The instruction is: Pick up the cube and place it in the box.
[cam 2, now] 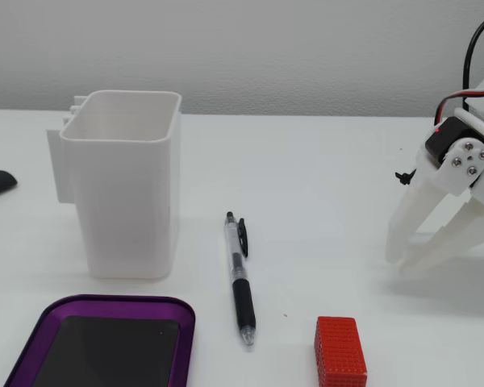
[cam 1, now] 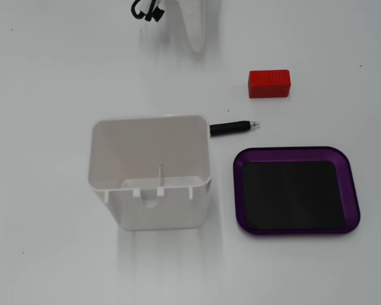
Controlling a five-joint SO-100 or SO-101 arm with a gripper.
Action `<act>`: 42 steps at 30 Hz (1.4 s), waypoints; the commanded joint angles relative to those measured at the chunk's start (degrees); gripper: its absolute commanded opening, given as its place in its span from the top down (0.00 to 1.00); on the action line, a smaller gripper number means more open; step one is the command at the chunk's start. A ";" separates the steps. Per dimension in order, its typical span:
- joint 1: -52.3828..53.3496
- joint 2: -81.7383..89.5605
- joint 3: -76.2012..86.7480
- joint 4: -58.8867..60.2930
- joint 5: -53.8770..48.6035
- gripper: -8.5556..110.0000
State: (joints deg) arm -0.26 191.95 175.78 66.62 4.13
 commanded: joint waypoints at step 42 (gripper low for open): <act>1.23 4.31 -0.26 -6.59 0.09 0.93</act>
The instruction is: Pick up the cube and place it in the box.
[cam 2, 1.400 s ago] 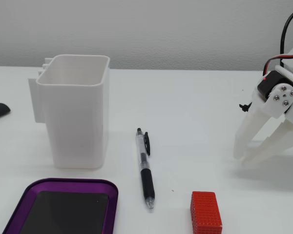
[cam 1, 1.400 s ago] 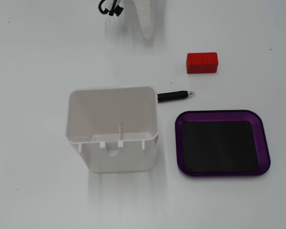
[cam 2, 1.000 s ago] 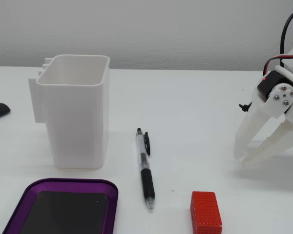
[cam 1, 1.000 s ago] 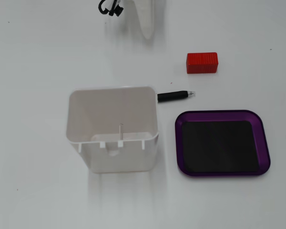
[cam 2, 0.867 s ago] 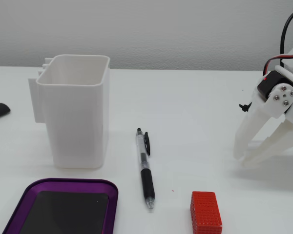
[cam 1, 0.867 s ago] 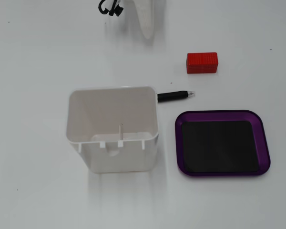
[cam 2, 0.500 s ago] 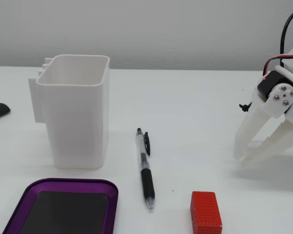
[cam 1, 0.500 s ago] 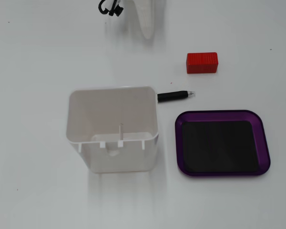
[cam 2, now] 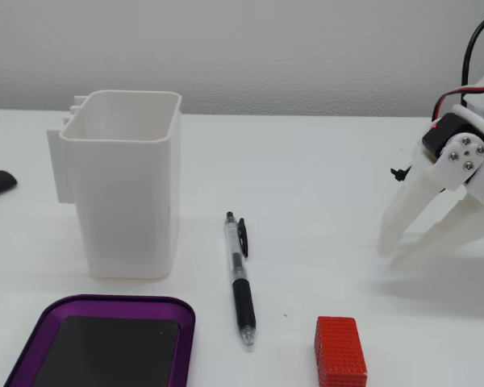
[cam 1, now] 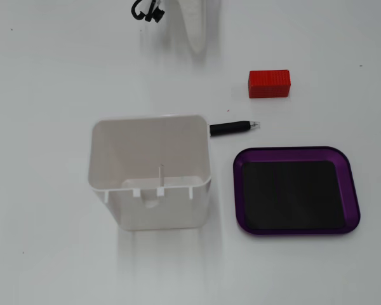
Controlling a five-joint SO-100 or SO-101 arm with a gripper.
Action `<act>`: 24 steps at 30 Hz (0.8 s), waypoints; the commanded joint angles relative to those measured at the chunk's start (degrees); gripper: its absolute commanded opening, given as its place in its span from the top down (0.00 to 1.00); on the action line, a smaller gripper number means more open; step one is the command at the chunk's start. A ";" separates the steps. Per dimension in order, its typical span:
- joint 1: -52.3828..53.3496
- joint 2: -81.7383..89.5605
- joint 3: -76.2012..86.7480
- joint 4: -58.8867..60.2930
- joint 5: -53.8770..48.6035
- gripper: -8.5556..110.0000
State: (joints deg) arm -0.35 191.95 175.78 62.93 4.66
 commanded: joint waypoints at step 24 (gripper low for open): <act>-4.57 -85.87 -78.40 12.57 11.60 0.80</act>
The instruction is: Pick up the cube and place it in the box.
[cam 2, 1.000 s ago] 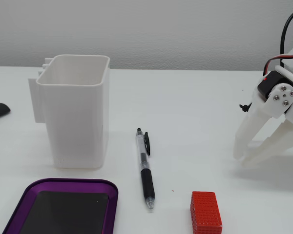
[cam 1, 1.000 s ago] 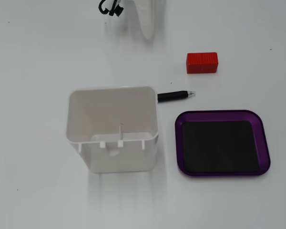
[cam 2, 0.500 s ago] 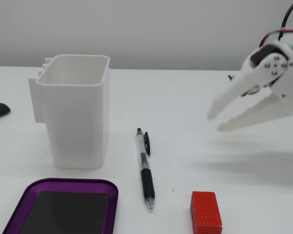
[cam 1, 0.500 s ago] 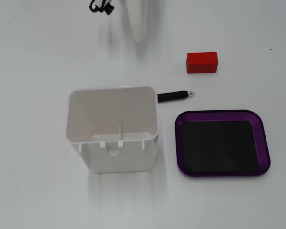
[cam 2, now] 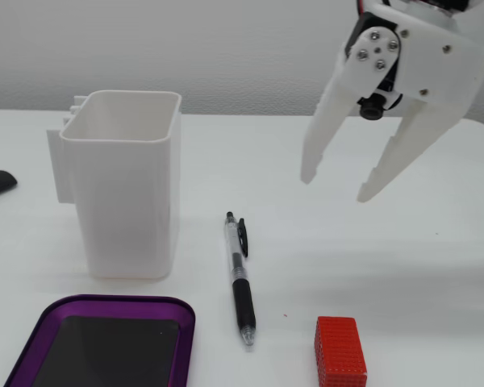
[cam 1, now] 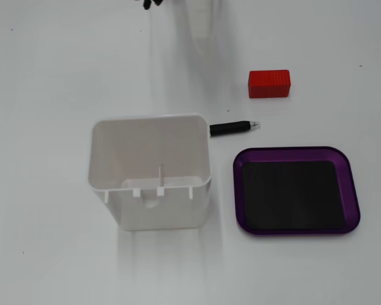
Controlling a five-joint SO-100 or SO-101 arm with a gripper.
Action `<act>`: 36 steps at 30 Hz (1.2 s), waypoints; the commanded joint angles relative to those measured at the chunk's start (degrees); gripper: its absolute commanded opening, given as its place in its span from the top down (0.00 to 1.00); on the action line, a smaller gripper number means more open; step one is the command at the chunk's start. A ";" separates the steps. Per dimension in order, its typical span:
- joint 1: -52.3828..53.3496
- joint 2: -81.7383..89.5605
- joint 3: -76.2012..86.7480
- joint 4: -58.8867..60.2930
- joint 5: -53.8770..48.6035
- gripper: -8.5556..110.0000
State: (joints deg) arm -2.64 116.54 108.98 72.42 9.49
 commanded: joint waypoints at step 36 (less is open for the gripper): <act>-18.90 -23.64 -7.56 -4.92 15.21 0.74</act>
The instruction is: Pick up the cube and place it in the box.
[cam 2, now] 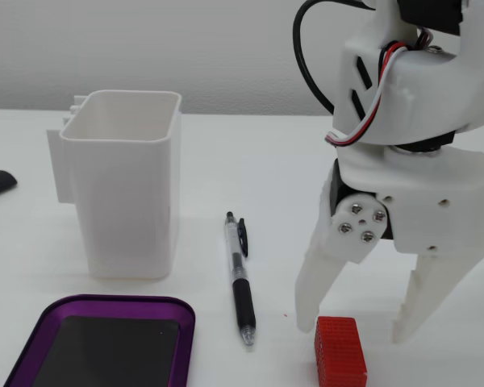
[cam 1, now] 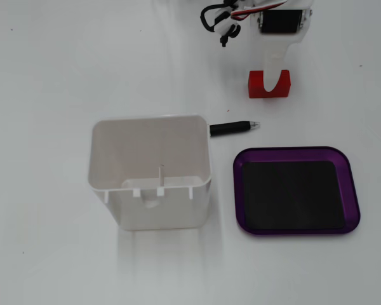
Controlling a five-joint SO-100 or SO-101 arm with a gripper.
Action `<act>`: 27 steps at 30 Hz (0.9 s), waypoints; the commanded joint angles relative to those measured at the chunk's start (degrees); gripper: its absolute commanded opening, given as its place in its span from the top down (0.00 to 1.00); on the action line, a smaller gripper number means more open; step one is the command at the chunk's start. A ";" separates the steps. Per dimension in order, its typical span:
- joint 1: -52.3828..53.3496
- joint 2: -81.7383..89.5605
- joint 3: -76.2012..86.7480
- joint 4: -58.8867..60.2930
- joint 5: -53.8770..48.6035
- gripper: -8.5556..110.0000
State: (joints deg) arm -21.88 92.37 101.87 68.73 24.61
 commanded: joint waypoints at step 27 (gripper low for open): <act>-0.26 0.44 7.03 -8.88 -0.35 0.84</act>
State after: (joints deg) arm -21.62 92.37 109.07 60.03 24.52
